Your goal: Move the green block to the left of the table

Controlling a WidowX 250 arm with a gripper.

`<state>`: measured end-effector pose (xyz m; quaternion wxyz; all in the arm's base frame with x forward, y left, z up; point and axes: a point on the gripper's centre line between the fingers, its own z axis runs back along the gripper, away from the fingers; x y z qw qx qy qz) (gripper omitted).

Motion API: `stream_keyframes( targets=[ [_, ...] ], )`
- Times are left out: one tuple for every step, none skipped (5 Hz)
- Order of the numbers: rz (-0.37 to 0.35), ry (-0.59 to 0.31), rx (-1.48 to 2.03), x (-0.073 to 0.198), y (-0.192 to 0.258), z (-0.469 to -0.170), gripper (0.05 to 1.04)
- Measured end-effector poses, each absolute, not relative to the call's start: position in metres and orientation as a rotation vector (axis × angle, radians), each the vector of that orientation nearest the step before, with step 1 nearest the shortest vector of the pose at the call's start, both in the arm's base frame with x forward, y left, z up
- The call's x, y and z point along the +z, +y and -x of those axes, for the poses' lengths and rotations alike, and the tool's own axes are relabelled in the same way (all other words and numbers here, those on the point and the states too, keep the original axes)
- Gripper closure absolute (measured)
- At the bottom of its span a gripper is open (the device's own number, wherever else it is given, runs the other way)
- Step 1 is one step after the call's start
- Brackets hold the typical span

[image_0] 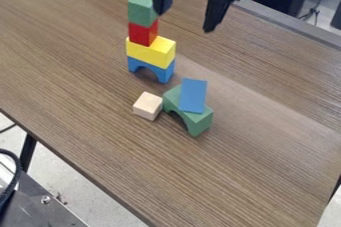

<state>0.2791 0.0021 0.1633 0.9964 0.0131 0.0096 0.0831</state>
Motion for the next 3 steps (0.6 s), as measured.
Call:
stream_keyframes(
  targets=[
    [-0.048,-0.039,0.163,0.188,0.002,-0.291,0.083],
    [-0.064,-0.066,0.18,0.203,0.005,-0.296,0.083],
    [-0.087,-0.011,0.222,0.194,0.015,-0.296,0.083]
  ],
)
